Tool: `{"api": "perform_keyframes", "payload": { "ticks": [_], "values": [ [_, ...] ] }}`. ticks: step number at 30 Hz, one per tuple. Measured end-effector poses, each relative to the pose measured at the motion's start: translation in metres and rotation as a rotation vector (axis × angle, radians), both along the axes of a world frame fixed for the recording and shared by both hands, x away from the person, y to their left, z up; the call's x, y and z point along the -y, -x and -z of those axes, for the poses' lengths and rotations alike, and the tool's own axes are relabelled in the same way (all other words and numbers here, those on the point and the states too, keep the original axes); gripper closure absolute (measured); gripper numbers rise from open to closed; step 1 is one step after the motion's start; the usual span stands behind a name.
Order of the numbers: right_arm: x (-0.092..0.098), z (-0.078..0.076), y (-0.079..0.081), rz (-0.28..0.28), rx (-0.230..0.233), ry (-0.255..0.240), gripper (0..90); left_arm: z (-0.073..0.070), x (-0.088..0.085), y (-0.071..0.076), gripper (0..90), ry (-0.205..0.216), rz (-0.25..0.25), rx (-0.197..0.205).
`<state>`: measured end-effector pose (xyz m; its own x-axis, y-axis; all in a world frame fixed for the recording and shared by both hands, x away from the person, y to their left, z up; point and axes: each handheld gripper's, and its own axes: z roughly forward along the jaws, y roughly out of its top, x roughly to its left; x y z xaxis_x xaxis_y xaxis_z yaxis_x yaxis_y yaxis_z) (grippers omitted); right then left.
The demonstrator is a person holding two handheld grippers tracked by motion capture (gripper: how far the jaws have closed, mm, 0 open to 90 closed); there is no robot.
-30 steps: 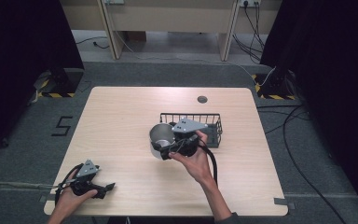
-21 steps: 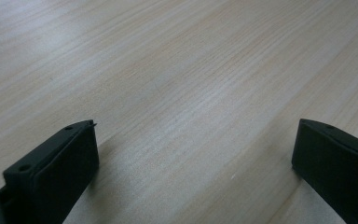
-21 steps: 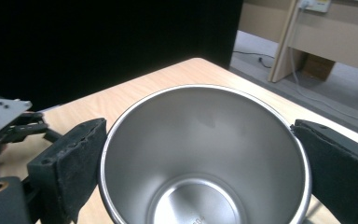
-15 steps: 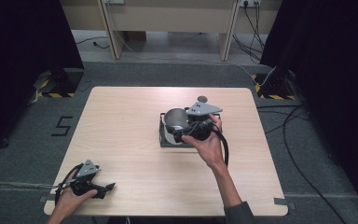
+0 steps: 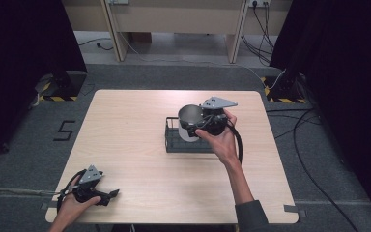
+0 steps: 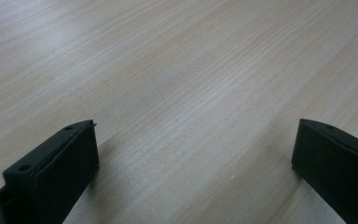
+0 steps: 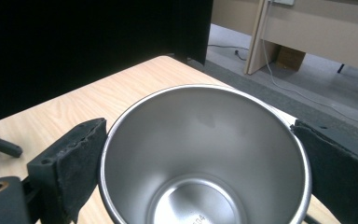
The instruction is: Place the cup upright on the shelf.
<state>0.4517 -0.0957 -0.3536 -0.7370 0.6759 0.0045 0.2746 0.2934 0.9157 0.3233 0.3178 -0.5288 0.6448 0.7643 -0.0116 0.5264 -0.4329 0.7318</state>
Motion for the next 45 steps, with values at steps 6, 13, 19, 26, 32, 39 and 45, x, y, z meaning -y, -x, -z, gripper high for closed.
{"api": "perform_keyframes", "payload": {
  "ticks": [6, 13, 19, 26, 32, 39, 45],
  "values": [
    [0.006, 0.003, -0.016, 0.03, -0.016, 0.001, 6.1, 0.0, 0.0, 0.0, 0.0, 0.0, 0.0, 0.0],
    [0.01, 0.01, -0.028, 0.057, -0.033, 0.011, 6.1, 0.0, 0.0, 0.0, 0.0, 0.0, 0.0, 0.0],
    [0.011, 0.015, -0.035, 0.07, -0.037, 0.012, 6.1, 0.0, 0.0, 0.0, 0.0, 0.0, 0.0, 0.0],
    [0.009, 0.019, -0.038, 0.077, -0.045, 0.021, 6.1, 0.0, 0.0, 0.0, 0.0, 0.0, 0.0, 0.0],
    [0.007, 0.025, -0.038, 0.085, -0.057, 0.042, 6.1, 0.0, 0.0, 0.0, 0.0, 0.0, 0.0, 0.0],
    [0.008, 0.036, -0.04, 0.097, -0.082, 0.044, 6.0, 0.0, 0.0, 0.0, 0.0, 0.0, 0.0, 0.0],
    [0.008, 0.045, -0.043, 0.109, -0.105, 0.049, 6.0, 0.0, 0.0, 0.0, 0.0, 0.0, 0.0, 0.0]
  ]
}}
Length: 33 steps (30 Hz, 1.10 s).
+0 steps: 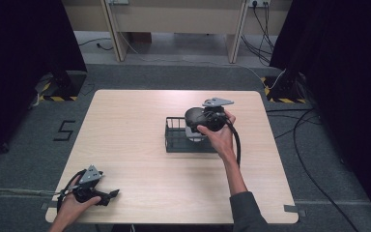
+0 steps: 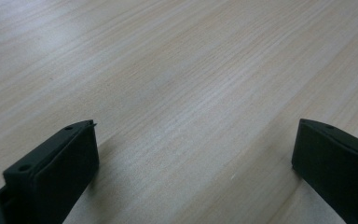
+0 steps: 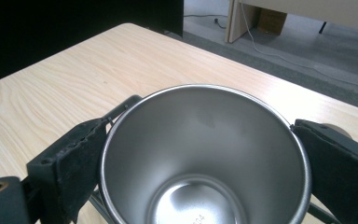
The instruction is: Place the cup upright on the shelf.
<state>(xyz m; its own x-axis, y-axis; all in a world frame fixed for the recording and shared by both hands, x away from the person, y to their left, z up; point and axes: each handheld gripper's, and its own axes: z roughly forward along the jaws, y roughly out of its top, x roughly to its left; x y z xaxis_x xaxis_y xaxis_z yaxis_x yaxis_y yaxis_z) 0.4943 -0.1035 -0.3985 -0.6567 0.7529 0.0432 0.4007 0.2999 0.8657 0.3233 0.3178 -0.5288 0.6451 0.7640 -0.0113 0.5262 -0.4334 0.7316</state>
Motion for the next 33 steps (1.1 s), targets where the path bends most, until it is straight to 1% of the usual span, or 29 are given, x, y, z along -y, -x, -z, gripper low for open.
{"api": "perform_keyframes", "payload": {
  "ticks": [5, 7, 11, 13, 14, 15, 16, 17, 18, 19, 20, 21, 24, 25, 33],
  "values": [
    [0.001, 0.005, -0.001, 0.007, -0.021, -0.003, 5.8, 0.0, 0.0, 0.0, 0.0, 0.0, 0.0, 0.0],
    [0.002, 0.008, -0.001, 0.008, -0.029, 0.007, 5.7, 0.0, 0.0, 0.0, 0.0, 0.001, 0.0, 0.0],
    [0.002, 0.01, -0.001, 0.009, -0.025, -0.003, 5.3, 0.0, 0.0, 0.0, 0.0, 0.0, 0.0, 0.0],
    [0.002, 0.008, 0.0, 0.011, -0.016, -0.015, 4.8, 0.0, 0.0, 0.0, 0.0, 0.0, 0.0, 0.0],
    [0.002, 0.007, 0.001, 0.015, -0.004, -0.022, 4.6, 0.0, 0.0, 0.0, 0.0, 0.0, 0.0, 0.0],
    [0.002, 0.004, 0.003, 0.02, 0.009, -0.039, 6.8, 0.0, 0.0, 0.0, 0.0, 0.0, 0.0, 0.0],
    [0.005, 0.0, 0.004, 0.018, 0.032, -0.069, 12.4, 0.0, 0.0, 0.0, 0.0, 0.0, 0.0, 0.0],
    [0.005, 0.0, 0.004, 0.018, 0.032, -0.069, 12.4, 0.0, 0.0, 0.0, 0.0, 0.0, 0.0, 0.0],
    [0.006, -0.003, 0.005, 0.008, 0.033, -0.087, 17.4, 0.0, 0.0, 0.0, 0.0, 0.0, 0.0, 0.0],
    [0.008, -0.005, 0.005, 0.003, 0.037, -0.094, 15.5, 0.0, 0.0, 0.0, 0.0, 0.0, 0.0, 0.0],
    [0.008, -0.006, 0.006, 0.012, 0.033, -0.095, 12.6, 0.0, 0.0, 0.0, 0.0, 0.0, 0.0, 0.0],
    [0.01, -0.009, 0.007, 0.025, 0.037, -0.092, 16.7, 0.0, 0.0, 0.0, 0.0, 0.0, 0.0, 0.0],
    [0.011, -0.011, 0.009, 0.024, 0.042, -0.098, 14.1, 0.0, 0.0, 0.0, 0.0, 0.0, 0.0, 0.0],
    [0.012, -0.011, 0.01, 0.026, 0.045, -0.1, 15.9, 0.0, 0.0, 0.0, 0.0, 0.0, 0.0, 0.0],
    [0.02, -0.012, 0.023, 0.033, 0.062, -0.109, 15.2, 0.0, 0.0, 0.0, 0.0, 0.001, 0.0, 0.001]
  ]
}}
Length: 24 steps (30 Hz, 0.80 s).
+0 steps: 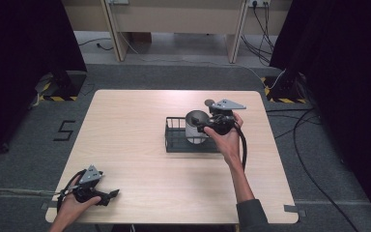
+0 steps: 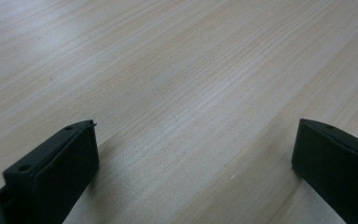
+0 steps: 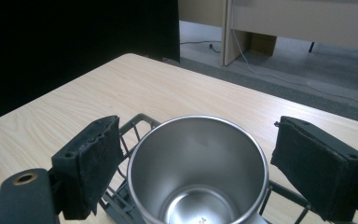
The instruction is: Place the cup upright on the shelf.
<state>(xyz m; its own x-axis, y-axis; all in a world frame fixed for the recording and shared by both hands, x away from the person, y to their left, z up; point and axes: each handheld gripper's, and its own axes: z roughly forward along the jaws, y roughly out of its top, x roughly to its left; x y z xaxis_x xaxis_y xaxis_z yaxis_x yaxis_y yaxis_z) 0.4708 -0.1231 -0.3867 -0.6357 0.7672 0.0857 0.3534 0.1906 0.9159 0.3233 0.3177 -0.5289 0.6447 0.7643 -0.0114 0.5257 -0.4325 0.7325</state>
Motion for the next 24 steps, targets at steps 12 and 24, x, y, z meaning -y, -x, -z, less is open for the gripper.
{"api": "perform_keyframes", "payload": {
  "ticks": [12, 24],
  "values": [
    [0.006, -0.002, 0.021, -0.005, 0.03, -0.019, 15.5, 0.0, 0.0, 0.0, 0.0, 0.0, -0.001, 0.001],
    [0.011, 0.001, 0.039, -0.015, 0.043, -0.035, 15.7, 0.0, 0.0, 0.0, 0.0, 0.0, -0.001, 0.001]
  ]
}}
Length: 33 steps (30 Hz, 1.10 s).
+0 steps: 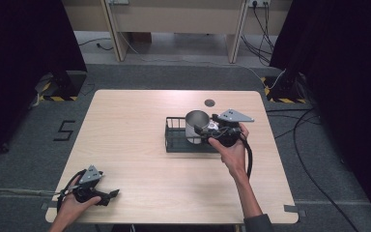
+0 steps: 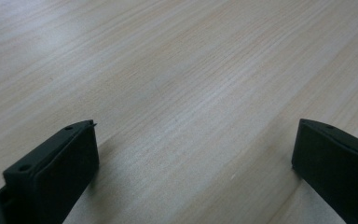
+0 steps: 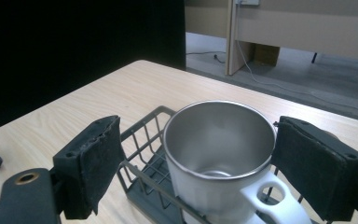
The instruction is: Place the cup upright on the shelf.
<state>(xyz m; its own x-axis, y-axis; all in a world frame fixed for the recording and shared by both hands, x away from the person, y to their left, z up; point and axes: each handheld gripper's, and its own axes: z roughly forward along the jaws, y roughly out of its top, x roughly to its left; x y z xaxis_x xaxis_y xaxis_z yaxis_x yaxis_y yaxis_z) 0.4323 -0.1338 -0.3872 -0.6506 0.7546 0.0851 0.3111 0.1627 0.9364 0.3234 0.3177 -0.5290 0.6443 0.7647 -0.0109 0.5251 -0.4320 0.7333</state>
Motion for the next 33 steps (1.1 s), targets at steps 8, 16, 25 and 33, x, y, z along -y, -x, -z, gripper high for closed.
{"api": "perform_keyframes", "payload": {
  "ticks": [8, 16, 25, 33],
  "values": [
    [0.002, 0.003, 0.016, -0.013, 0.012, -0.012, 15.7, 0.0, 0.0, 0.0, 0.0, 0.0, 0.0, 0.0],
    [0.002, 0.007, 0.03, -0.03, 0.022, -0.015, 15.7, 0.0, 0.0, 0.0, 0.0, 0.0, 0.0, 0.0],
    [0.003, 0.013, 0.044, -0.035, 0.029, -0.009, 15.7, 0.0, 0.0, 0.0, 0.0, -0.003, 0.002, 0.0],
    [0.006, 0.021, 0.053, -0.032, 0.024, -0.02, 15.7, 0.0, 0.0, 0.0, 0.0, -0.001, 0.001, -0.001]
  ]
}}
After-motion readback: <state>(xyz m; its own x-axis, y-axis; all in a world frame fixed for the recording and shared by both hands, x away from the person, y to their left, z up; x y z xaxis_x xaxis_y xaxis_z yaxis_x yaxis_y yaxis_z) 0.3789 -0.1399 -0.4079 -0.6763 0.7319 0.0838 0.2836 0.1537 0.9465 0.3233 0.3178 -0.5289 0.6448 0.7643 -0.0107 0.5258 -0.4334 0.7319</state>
